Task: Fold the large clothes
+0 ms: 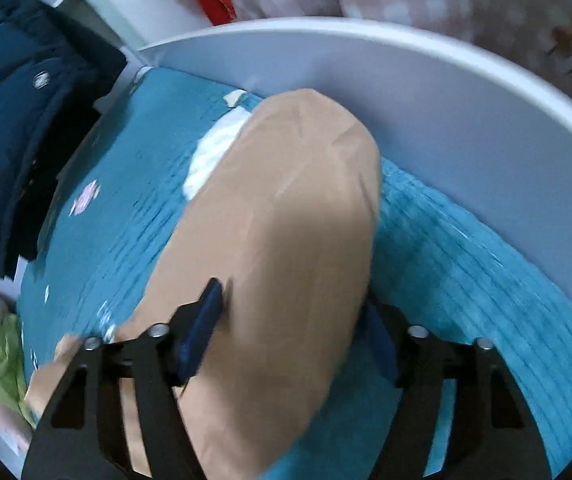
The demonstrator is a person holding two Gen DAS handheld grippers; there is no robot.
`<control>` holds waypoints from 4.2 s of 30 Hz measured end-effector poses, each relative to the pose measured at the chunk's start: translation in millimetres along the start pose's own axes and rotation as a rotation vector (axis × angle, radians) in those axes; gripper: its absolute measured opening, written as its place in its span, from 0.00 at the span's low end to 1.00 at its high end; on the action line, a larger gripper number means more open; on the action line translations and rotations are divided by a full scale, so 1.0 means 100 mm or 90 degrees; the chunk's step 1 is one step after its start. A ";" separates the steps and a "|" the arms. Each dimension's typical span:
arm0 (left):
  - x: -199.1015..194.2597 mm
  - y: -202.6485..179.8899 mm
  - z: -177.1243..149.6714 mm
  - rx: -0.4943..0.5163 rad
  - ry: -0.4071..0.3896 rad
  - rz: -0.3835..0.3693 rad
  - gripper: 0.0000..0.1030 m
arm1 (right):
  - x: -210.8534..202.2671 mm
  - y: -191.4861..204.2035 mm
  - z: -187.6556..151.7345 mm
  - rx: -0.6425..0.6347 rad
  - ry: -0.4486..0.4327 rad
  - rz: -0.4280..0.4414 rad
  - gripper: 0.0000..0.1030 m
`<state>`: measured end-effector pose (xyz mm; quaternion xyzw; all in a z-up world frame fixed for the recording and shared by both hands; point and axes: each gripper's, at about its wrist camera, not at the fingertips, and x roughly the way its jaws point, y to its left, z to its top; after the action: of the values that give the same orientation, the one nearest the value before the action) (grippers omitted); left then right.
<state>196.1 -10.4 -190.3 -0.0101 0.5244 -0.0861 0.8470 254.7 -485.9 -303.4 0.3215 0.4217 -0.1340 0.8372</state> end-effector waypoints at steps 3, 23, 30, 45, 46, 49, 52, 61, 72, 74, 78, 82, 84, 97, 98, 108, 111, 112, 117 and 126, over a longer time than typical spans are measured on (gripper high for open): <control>0.07 -0.10 0.10 -0.001 -0.006 -0.012 0.85 | 0.02 -0.03 0.08 0.010 -0.017 -0.023 0.12; 1.55 -1.59 0.59 0.030 0.131 -0.164 0.10 | -2.01 0.78 -0.31 -0.242 -0.256 0.157 0.07; 1.54 -1.58 0.64 0.023 0.127 -0.166 0.09 | -2.28 1.30 -0.70 -0.321 -0.255 0.249 0.07; -0.15 0.16 0.42 -0.010 0.018 -0.045 0.08 | -2.22 2.67 -1.79 -0.500 -0.181 0.366 0.08; -0.21 0.36 0.33 -0.027 0.015 -0.028 0.08 | -2.15 2.78 -1.92 -0.524 -0.169 0.364 0.08; -0.33 0.86 0.07 -0.078 0.010 0.028 0.08 | -1.88 3.03 -2.30 -0.575 -0.102 0.376 0.08; -0.39 1.38 -0.17 -0.149 0.019 0.049 0.08 | -1.44 3.21 -2.71 -0.621 -0.009 0.392 0.08; -0.45 1.96 -0.48 -0.224 0.038 0.103 0.09 | -0.95 3.11 -2.96 -0.571 0.207 0.379 0.46; -0.12 0.82 0.00 -0.069 0.003 -0.030 0.13 | -1.33 2.60 -2.11 -0.438 0.021 0.258 0.22; 0.05 0.69 0.01 -0.060 0.007 -0.078 0.13 | -1.15 2.65 -2.23 -0.440 0.052 0.265 0.16; 0.68 0.66 -0.09 -0.085 0.095 0.000 0.12 | -0.64 2.55 -2.39 -0.447 0.126 0.202 0.09; 0.66 0.89 -0.24 -0.111 0.080 -0.004 0.02 | -0.57 2.19 -2.28 -0.426 0.122 0.125 0.00; 0.61 1.01 -0.27 -0.131 0.076 0.003 0.02 | -0.66 1.94 -2.11 -0.406 0.084 0.065 0.00; 0.20 0.70 0.12 -0.066 -0.002 -0.029 0.09 | -1.05 2.07 -1.66 -0.355 0.023 0.164 0.04; 0.26 0.68 0.20 -0.069 -0.003 -0.033 0.12 | -1.02 2.24 -1.72 -0.374 0.026 0.181 0.04; 0.92 1.01 0.23 -0.101 0.055 0.004 0.06 | -0.15 2.59 -1.95 -0.393 0.126 0.144 0.00; 0.75 1.13 0.26 -0.107 0.042 0.078 0.06 | -0.35 2.37 -1.69 -0.375 0.054 0.081 0.00; 0.73 1.21 0.25 -0.121 0.038 0.074 0.06 | -0.39 2.29 -1.60 -0.356 0.039 0.085 0.00; 0.97 1.29 0.24 -0.130 0.046 0.048 0.06 | -0.03 1.91 -1.45 -0.308 0.080 0.064 0.00; 0.64 1.23 0.32 -0.109 0.075 0.045 0.35 | -0.40 2.10 -1.33 -0.333 0.083 0.058 0.39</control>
<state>268.6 98.1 -246.1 -0.0589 0.5787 -0.0111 0.8133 251.2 -242.2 -240.8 0.1207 0.4801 0.0380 0.8681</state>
